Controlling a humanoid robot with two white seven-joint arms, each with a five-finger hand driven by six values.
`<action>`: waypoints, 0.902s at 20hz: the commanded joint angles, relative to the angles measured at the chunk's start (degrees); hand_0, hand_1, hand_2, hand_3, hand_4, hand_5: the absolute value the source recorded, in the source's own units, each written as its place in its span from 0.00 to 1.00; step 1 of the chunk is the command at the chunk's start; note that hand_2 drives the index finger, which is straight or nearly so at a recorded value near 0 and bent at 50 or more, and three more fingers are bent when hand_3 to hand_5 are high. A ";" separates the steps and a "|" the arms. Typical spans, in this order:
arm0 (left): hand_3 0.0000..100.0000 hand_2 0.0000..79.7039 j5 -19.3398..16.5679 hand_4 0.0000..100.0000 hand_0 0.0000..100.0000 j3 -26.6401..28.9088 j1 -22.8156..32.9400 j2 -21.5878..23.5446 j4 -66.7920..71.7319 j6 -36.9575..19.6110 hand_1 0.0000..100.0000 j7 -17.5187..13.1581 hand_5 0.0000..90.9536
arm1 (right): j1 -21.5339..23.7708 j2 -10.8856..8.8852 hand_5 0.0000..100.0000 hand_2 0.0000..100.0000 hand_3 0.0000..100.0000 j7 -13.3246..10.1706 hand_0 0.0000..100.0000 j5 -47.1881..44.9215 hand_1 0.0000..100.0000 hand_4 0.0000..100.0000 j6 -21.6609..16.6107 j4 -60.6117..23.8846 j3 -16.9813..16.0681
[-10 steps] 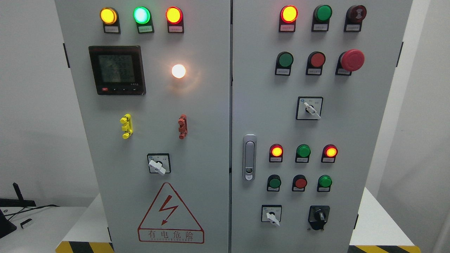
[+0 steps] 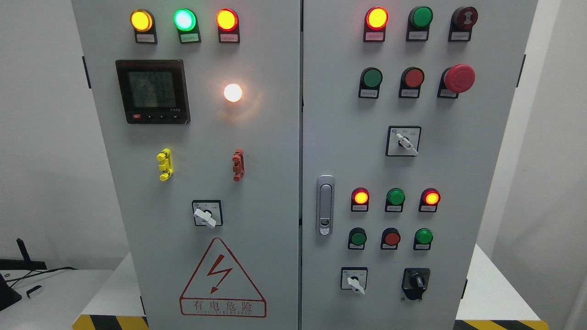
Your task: Trip black knob to open circuit
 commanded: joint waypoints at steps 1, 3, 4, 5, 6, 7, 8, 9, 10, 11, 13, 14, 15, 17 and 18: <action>0.00 0.00 0.26 0.00 0.12 0.00 0.00 -0.04 0.00 -0.01 0.39 0.02 0.00 | 0.29 -0.62 0.00 0.00 0.04 0.12 0.34 -1.49 0.26 0.04 -0.62 -1.90 -0.34; 0.00 0.00 0.26 0.00 0.12 0.00 0.00 -0.04 0.00 -0.01 0.39 0.02 0.00 | 1.60 -0.44 0.00 0.00 0.04 0.12 0.35 -1.49 0.25 0.05 -0.80 -5.58 -0.34; 0.00 0.00 0.26 0.00 0.12 0.00 0.00 -0.04 0.00 -0.01 0.39 0.02 0.00 | 2.57 -0.35 0.00 0.00 0.05 -0.06 0.35 -1.49 0.25 0.05 -0.80 -8.13 -0.34; 0.00 0.00 0.26 0.00 0.12 0.00 0.00 0.04 0.00 -0.01 0.39 0.02 0.00 | 3.36 -0.27 0.00 0.00 0.05 -0.23 0.35 -1.49 0.25 0.05 -0.80 -10.15 -0.34; 0.00 0.00 0.26 0.00 0.12 0.00 0.00 -0.04 0.00 -0.01 0.39 0.02 0.00 | 4.50 -0.18 0.01 0.00 0.05 -0.41 0.35 -1.32 0.25 0.05 -0.80 -13.05 -0.25; 0.00 0.00 0.26 0.00 0.12 0.00 0.00 -0.04 0.00 -0.01 0.39 0.02 0.00 | 5.55 0.08 0.01 0.00 0.06 -0.50 0.36 -1.32 0.25 0.06 -0.80 -15.42 0.10; 0.00 0.00 0.26 0.00 0.12 0.00 0.00 0.04 0.00 -0.01 0.39 0.02 0.00 | 6.69 0.17 0.01 0.00 0.07 -0.50 0.36 -1.23 0.25 0.06 -0.80 -17.97 0.28; 0.00 0.00 0.26 0.00 0.12 0.00 0.00 -0.04 0.00 -0.01 0.39 0.02 0.00 | 7.92 0.35 0.02 0.00 0.07 -0.50 0.36 -1.23 0.25 0.06 -0.89 -20.35 0.28; 0.00 0.00 0.26 0.00 0.12 0.00 0.00 -0.04 0.00 -0.01 0.39 0.02 0.00 | 8.89 0.35 0.04 0.00 0.09 -0.50 0.36 -1.23 0.25 0.08 -0.97 -22.72 0.28; 0.00 0.00 0.26 0.00 0.12 0.00 0.00 -0.04 0.00 -0.01 0.39 0.02 0.00 | 9.69 0.61 0.06 0.00 0.11 -0.50 0.36 -1.32 0.25 0.11 -1.06 -24.83 0.19; 0.00 0.00 0.26 0.00 0.12 0.00 0.00 -0.04 0.00 -0.01 0.39 0.02 0.00 | 10.83 1.23 0.09 0.00 0.16 -0.59 0.36 -1.32 0.25 0.16 -2.55 -28.52 0.19; 0.00 0.00 0.26 0.00 0.12 0.00 0.00 -0.04 0.00 -0.01 0.39 0.02 0.00 | 11.53 1.49 0.12 0.00 0.19 -0.59 0.36 -1.23 0.26 0.20 -3.86 -30.11 0.11; 0.00 0.00 0.26 0.00 0.12 0.00 0.00 -0.04 0.00 -0.01 0.39 0.02 0.00 | 12.41 1.84 0.15 0.00 0.22 -0.59 0.36 -1.23 0.26 0.23 -5.62 -31.69 0.10; 0.00 0.00 0.26 0.00 0.12 0.00 0.00 0.04 0.00 -0.01 0.39 0.02 0.00 | 13.56 2.72 0.22 0.03 0.31 -0.59 0.36 -1.23 0.28 0.30 -8.26 -34.59 -0.07; 0.00 0.00 0.26 0.00 0.12 0.00 0.00 -0.04 0.00 -0.01 0.39 0.02 0.00 | 14.43 2.90 0.24 0.05 0.33 -0.59 0.36 -1.32 0.29 0.32 -9.75 -36.35 -0.16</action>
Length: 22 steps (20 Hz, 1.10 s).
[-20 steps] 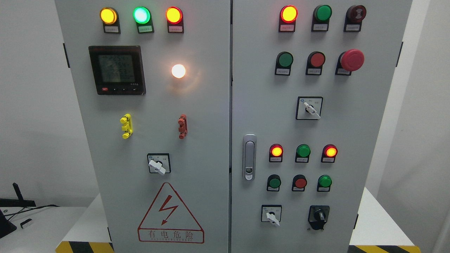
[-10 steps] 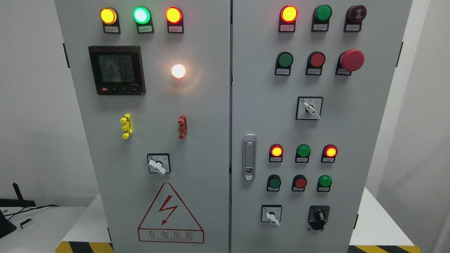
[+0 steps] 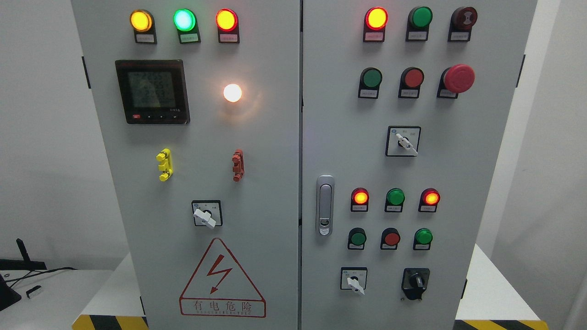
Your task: Trip black knob to open circuit
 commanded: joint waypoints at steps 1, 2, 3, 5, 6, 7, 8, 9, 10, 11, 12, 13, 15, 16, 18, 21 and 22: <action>0.00 0.00 0.26 0.00 0.12 0.00 0.00 0.06 0.00 -0.01 0.39 0.02 0.00 | 5.17 2.95 0.28 0.08 0.38 0.03 0.37 -1.32 0.30 0.37 -5.10 -18.42 -0.35; 0.00 0.00 0.26 0.00 0.12 0.00 0.00 -0.03 0.00 -0.01 0.39 0.02 0.00 | 5.96 3.65 0.36 0.11 0.44 0.03 0.37 -1.32 0.31 0.42 -7.30 -19.83 -0.35; 0.00 0.00 0.26 0.00 0.12 0.00 0.00 -0.03 0.00 -0.01 0.39 0.02 0.00 | 6.75 4.27 0.40 0.13 0.47 -0.06 0.37 -1.32 0.32 0.45 -9.67 -21.23 0.00; 0.00 0.00 0.26 0.00 0.12 0.00 0.00 0.06 0.00 -0.01 0.39 0.02 0.00 | 9.64 4.80 0.51 0.20 0.54 -0.93 0.38 -1.32 0.36 0.51 -14.85 -26.23 0.61; 0.00 0.00 0.26 0.00 0.12 0.00 0.00 -0.03 0.00 -0.01 0.39 0.02 0.00 | 11.83 4.72 0.53 0.22 0.56 -1.20 0.38 -1.23 0.37 0.52 -17.14 -29.56 1.14; 0.00 0.00 0.26 0.00 0.12 0.00 0.00 0.06 0.00 -0.01 0.39 0.02 0.00 | 13.60 4.63 0.58 0.24 0.58 -1.29 0.38 -1.14 0.39 0.54 -18.64 -32.47 2.28; 0.00 0.00 0.26 0.00 0.12 0.00 0.00 -0.03 0.00 -0.01 0.39 0.02 0.00 | 14.74 4.02 0.62 0.26 0.59 -1.37 0.39 -1.14 0.41 0.56 -19.87 -35.37 3.16; 0.00 0.00 0.26 0.00 0.12 0.00 0.00 0.06 0.00 -0.01 0.39 0.02 0.00 | 15.28 3.84 0.63 0.26 0.59 -1.64 0.39 -1.14 0.42 0.57 -21.02 -37.75 3.69; 0.00 0.00 0.26 0.00 0.12 0.00 0.00 0.06 0.00 -0.01 0.39 0.02 0.00 | 15.63 3.75 0.65 0.27 0.61 -2.33 0.40 -1.14 0.44 0.57 -22.25 -39.77 3.87; 0.00 0.00 0.26 0.00 0.12 0.00 0.00 -0.03 0.00 -0.01 0.39 0.02 0.00 | 15.72 3.66 0.66 0.27 0.61 -3.12 0.41 -1.05 0.44 0.57 -23.13 -41.19 3.96; 0.00 0.00 0.26 0.00 0.12 0.00 0.00 0.06 -0.09 -0.01 0.39 0.02 0.00 | 15.81 3.49 0.67 0.28 0.62 -3.92 0.41 -1.05 0.45 0.58 -24.01 -42.68 4.22; 0.00 0.00 0.26 0.00 0.12 0.00 0.00 -0.03 0.00 -0.01 0.39 0.02 0.00 | 15.81 3.48 0.71 0.29 0.63 -4.01 0.41 -1.05 0.46 0.59 -24.28 -44.87 4.13; 0.00 0.00 0.26 0.00 0.12 0.00 0.00 0.06 0.00 -0.01 0.39 0.02 0.00 | 15.90 3.48 0.75 0.30 0.64 -4.10 0.41 -0.97 0.47 0.61 -24.28 -49.88 4.13; 0.00 0.00 0.26 0.00 0.12 0.00 0.00 -0.03 0.00 -0.01 0.39 0.02 0.00 | 15.90 3.48 0.77 0.31 0.65 -4.10 0.41 -1.05 0.47 0.63 -24.28 -52.25 4.13; 0.00 0.00 0.26 0.00 0.12 0.00 0.00 -0.03 0.00 -0.01 0.39 0.02 0.00 | 15.90 3.48 0.79 0.32 0.66 -4.10 0.41 -1.05 0.47 0.64 -24.19 -57.26 4.13; 0.00 0.00 0.26 0.00 0.12 0.00 0.00 -0.03 0.00 -0.01 0.39 0.02 0.00 | 16.95 3.05 0.79 0.33 0.67 -4.10 0.42 -1.14 0.46 0.65 -24.28 -64.21 3.87; 0.00 0.00 0.26 0.00 0.12 0.00 0.00 -0.03 0.00 -0.01 0.39 0.02 0.00 | 17.30 2.78 0.80 0.33 0.68 -4.19 0.42 -1.14 0.45 0.66 -24.28 -66.14 3.61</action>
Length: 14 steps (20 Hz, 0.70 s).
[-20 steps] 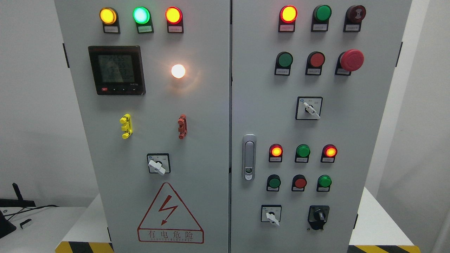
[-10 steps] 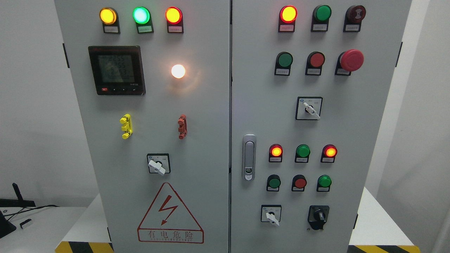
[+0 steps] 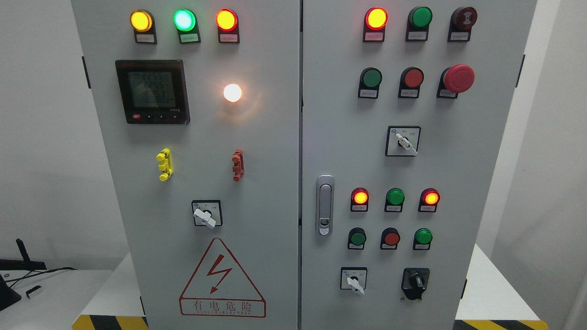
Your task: Trip black knob to open circuit
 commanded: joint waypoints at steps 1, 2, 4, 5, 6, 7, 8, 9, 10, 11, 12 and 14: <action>0.00 0.00 0.26 0.00 0.12 0.00 0.00 -0.04 0.00 -0.01 0.39 0.02 0.00 | 1.98 -0.29 0.80 0.34 0.68 -0.23 0.42 -1.14 0.44 0.66 -0.13 -25.16 0.42; 0.00 0.00 0.26 0.00 0.12 0.00 0.00 -0.04 0.00 -0.01 0.39 0.02 0.00 | 1.98 -0.38 0.80 0.34 0.69 -0.23 0.42 -1.23 0.44 0.67 -0.13 -26.82 0.33; 0.00 0.00 0.26 0.00 0.12 0.00 0.00 0.05 -0.09 -0.01 0.39 0.02 0.00 | 1.98 -0.29 0.81 0.35 0.70 -0.32 0.42 -1.23 0.44 0.69 -0.13 -30.34 -0.02; 0.00 0.00 0.26 0.00 0.12 0.00 0.00 -0.03 0.00 -0.01 0.39 0.02 0.00 | 1.98 -0.29 0.81 0.35 0.70 -0.23 0.42 -1.23 0.45 0.70 -0.05 -32.18 -0.28; 0.00 0.00 0.26 0.00 0.12 0.00 0.00 0.05 0.00 -0.01 0.39 0.02 0.00 | 1.98 -0.20 0.82 0.34 0.70 -0.23 0.40 -1.14 0.50 0.70 -0.04 -33.51 -0.46; 0.00 0.00 0.26 0.00 0.12 0.00 0.00 -0.03 0.00 -0.01 0.39 0.02 0.00 | 1.89 -0.20 0.82 0.33 0.70 -0.23 0.39 -1.14 0.52 0.70 0.13 -34.74 -0.46; 0.00 0.00 0.26 0.00 0.12 0.00 0.00 -0.04 0.00 -0.01 0.39 0.02 0.00 | 1.54 -0.20 0.82 0.32 0.69 -0.32 0.38 -1.14 0.56 0.71 0.57 -35.71 -0.46; 0.00 0.00 0.26 0.00 0.12 0.00 0.00 -0.04 0.00 -0.01 0.39 0.02 0.00 | 1.02 -0.20 0.82 0.31 0.68 -0.32 0.36 -1.14 0.60 0.71 1.35 -36.41 -0.46; 0.00 0.00 0.26 0.00 0.12 0.00 0.00 -0.04 0.00 -0.01 0.39 0.02 0.00 | 0.32 -0.20 0.83 0.31 0.67 -0.58 0.36 -1.06 0.61 0.72 2.23 -37.03 -0.46; 0.00 0.00 0.26 0.00 0.12 0.00 0.00 -0.04 0.00 -0.01 0.39 0.02 0.00 | -1.00 -0.20 0.84 0.28 0.67 -1.63 0.34 -1.05 0.65 0.73 3.11 -37.30 -0.46; 0.00 0.00 0.26 0.00 0.12 0.00 0.00 0.05 0.00 -0.01 0.39 0.02 0.00 | -2.05 -0.20 0.84 0.27 0.66 -2.94 0.33 -0.88 0.67 0.73 4.16 -37.30 -0.46; 0.00 0.00 0.26 0.00 0.12 0.00 0.00 0.05 0.00 -0.01 0.39 0.02 0.00 | -5.13 -0.20 0.89 0.26 0.66 -5.58 0.30 -0.88 0.72 0.76 7.15 -37.30 -0.37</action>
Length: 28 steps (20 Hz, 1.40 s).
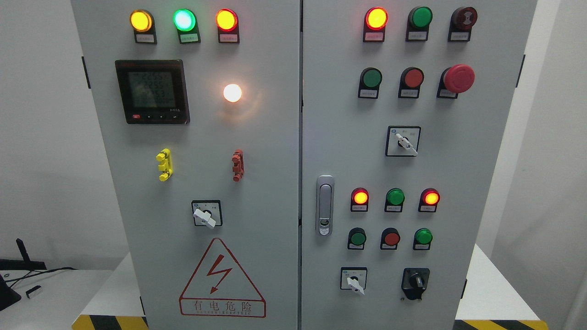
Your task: Trip black knob to open circuit
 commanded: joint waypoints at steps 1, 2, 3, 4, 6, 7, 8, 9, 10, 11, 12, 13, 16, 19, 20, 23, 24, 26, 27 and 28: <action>0.00 0.00 0.26 0.00 0.12 0.00 0.00 -0.03 0.00 -0.01 0.39 0.02 0.00 | -5.79 -0.13 0.91 0.25 0.68 -2.96 0.30 -0.79 0.73 0.78 4.25 -12.47 -0.07; 0.00 0.00 0.26 0.00 0.12 0.00 0.00 0.05 0.00 -0.01 0.39 0.02 0.00 | -7.28 -0.21 0.93 0.25 0.70 -3.40 0.28 -0.53 0.73 0.80 5.57 -12.47 -0.07; 0.00 0.00 0.26 0.00 0.12 0.00 0.00 -0.03 0.00 -0.01 0.39 0.02 0.00 | -8.95 -0.30 0.95 0.25 0.71 -4.54 0.27 0.34 0.74 0.81 7.41 -12.38 -0.16; 0.00 0.00 0.26 0.00 0.12 0.00 0.00 -0.03 0.00 -0.01 0.39 0.02 0.00 | -10.71 -0.30 0.95 0.25 0.71 -6.03 0.26 1.05 0.74 0.81 9.60 -12.30 -0.16; 0.00 0.00 0.26 0.00 0.12 0.00 0.00 -0.03 0.00 -0.01 0.39 0.02 0.00 | -13.09 -0.22 0.97 0.26 0.71 -6.92 0.27 1.49 0.73 0.83 13.39 -12.30 -0.16; 0.00 0.00 0.26 0.00 0.12 0.00 0.00 -0.03 0.00 -0.01 0.39 0.02 0.00 | -13.88 -0.21 0.98 0.27 0.72 -7.01 0.27 1.84 0.73 0.84 14.27 -12.30 -0.07; 0.00 0.00 0.26 0.00 0.12 0.00 0.00 -0.03 0.00 -0.01 0.39 0.02 0.00 | -14.59 -0.21 0.98 0.28 0.73 -7.10 0.28 2.72 0.73 0.85 14.63 -12.21 0.02; 0.00 0.00 0.26 0.00 0.12 0.00 0.00 -0.03 0.00 -0.01 0.39 0.02 0.00 | -15.38 -0.13 0.99 0.29 0.73 -7.18 0.29 4.12 0.74 0.86 14.98 -11.95 0.10; 0.00 0.00 0.26 0.00 0.12 0.00 0.09 -0.03 0.00 -0.01 0.39 0.02 0.00 | -16.34 0.05 0.99 0.29 0.73 -7.53 0.29 5.70 0.74 0.86 15.94 -11.77 0.19; 0.00 0.00 0.26 0.00 0.12 0.00 0.00 0.05 0.00 -0.01 0.39 0.02 0.00 | -16.96 0.05 0.99 0.29 0.73 -8.23 0.29 7.02 0.74 0.86 17.26 -11.68 0.37; 0.00 0.00 0.26 0.00 0.12 0.00 0.00 -0.03 0.00 -0.01 0.39 0.02 0.00 | -17.58 0.05 0.99 0.29 0.73 -9.02 0.30 7.90 0.74 0.86 18.58 -11.59 0.54; 0.00 0.00 0.26 0.00 0.12 0.00 0.00 0.05 0.00 -0.01 0.39 0.02 0.00 | -18.63 -0.04 0.99 0.29 0.73 -9.81 0.30 8.52 0.74 0.86 20.16 -11.42 0.63; 0.00 0.00 0.26 0.00 0.12 0.00 0.00 -0.03 0.00 -0.01 0.39 0.02 0.00 | -21.96 -0.04 0.99 0.29 0.73 -10.52 0.32 9.32 0.74 0.86 24.20 -9.75 1.07; 0.00 0.00 0.26 0.00 0.12 0.00 0.00 -0.03 0.00 -0.01 0.39 0.02 0.00 | -24.52 0.22 0.99 0.29 0.73 -10.52 0.33 9.32 0.75 0.85 26.67 -8.08 1.16; 0.00 0.00 0.26 0.00 0.12 0.00 0.00 -0.03 0.00 -0.01 0.39 0.02 0.00 | -25.40 0.23 0.99 0.29 0.73 -10.52 0.34 9.32 0.76 0.85 26.85 -7.12 1.25; 0.00 0.00 0.26 0.00 0.12 0.00 0.00 -0.03 0.00 -0.01 0.39 0.02 0.00 | -27.24 0.31 0.99 0.30 0.74 -10.52 0.41 9.32 0.74 0.85 28.60 -5.62 1.60; 0.00 0.00 0.26 0.00 0.12 0.00 0.00 0.05 0.00 -0.01 0.39 0.02 0.00 | -27.95 0.31 0.99 0.31 0.75 -10.52 0.43 9.23 0.74 0.86 30.18 -5.44 1.60; 0.00 0.00 0.26 0.00 0.12 0.00 0.00 0.05 0.00 -0.01 0.39 0.02 0.00 | -29.70 0.31 0.99 0.32 0.75 -10.52 0.44 8.79 0.74 0.86 33.08 -4.83 1.60; 0.00 0.00 0.26 0.00 0.12 0.00 0.00 0.05 0.00 -0.01 0.39 0.02 0.00 | -30.67 0.31 0.99 0.32 0.75 -10.52 0.44 8.62 0.74 0.86 33.61 -4.30 1.60; 0.00 0.00 0.26 0.00 0.12 0.00 0.00 -0.03 0.00 -0.01 0.39 0.02 0.00 | -31.55 0.31 0.99 0.32 0.76 -10.52 0.44 8.53 0.74 0.86 33.79 -3.60 1.60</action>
